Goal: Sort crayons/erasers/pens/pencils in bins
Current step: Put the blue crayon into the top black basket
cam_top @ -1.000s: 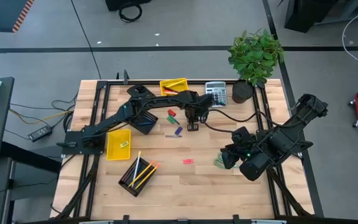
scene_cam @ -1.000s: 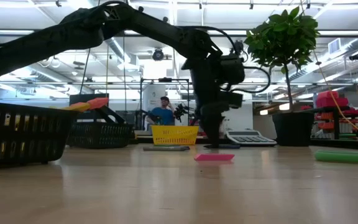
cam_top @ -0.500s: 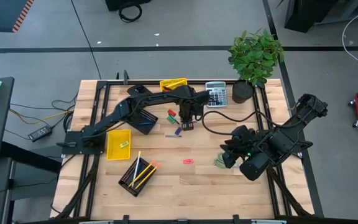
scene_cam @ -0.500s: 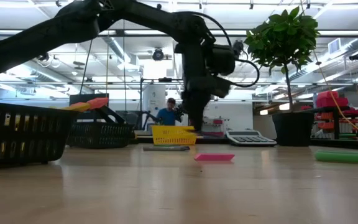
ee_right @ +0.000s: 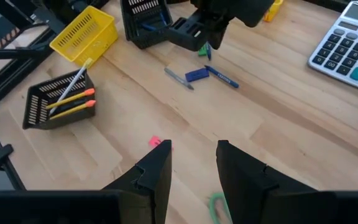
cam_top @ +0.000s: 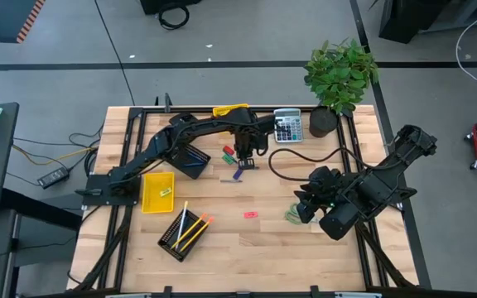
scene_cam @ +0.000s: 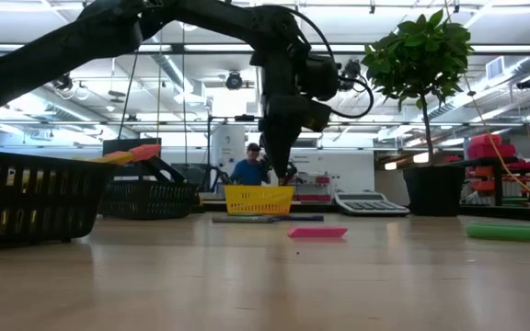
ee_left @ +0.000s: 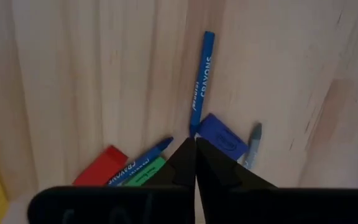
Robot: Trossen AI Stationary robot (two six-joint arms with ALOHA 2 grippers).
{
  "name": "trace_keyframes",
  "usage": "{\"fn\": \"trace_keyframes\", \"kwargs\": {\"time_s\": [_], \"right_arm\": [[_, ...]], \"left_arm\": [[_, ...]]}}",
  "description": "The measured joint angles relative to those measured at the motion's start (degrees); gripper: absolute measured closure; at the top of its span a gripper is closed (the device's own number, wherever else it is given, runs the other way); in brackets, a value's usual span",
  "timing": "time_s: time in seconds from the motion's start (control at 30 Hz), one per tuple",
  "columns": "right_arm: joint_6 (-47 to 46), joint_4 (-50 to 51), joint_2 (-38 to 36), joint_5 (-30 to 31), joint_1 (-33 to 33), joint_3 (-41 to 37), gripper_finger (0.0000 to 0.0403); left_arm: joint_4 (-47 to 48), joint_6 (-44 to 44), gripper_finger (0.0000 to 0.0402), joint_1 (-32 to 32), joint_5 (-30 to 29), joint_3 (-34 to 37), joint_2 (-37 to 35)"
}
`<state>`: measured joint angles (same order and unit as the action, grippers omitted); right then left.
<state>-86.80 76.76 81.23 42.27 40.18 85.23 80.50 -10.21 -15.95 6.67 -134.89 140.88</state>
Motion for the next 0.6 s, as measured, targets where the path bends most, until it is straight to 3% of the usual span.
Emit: {"fn": "trace_keyframes", "kwargs": {"time_s": [0.27, 0.6], "right_arm": [[-0.12, -0.14, 0.0, -0.01, 0.0, 0.0, 0.027], [-2.06, -0.27, 0.0, -0.34, 0.09, 0.0, 0.027]], "left_arm": [[-4.46, -4.16, 0.0354, 1.48, 1.17, 0.69, 0.28], [-7.88, 4.3, 0.0307, 1.71, 2.6, 7.52, 1.01]]}}
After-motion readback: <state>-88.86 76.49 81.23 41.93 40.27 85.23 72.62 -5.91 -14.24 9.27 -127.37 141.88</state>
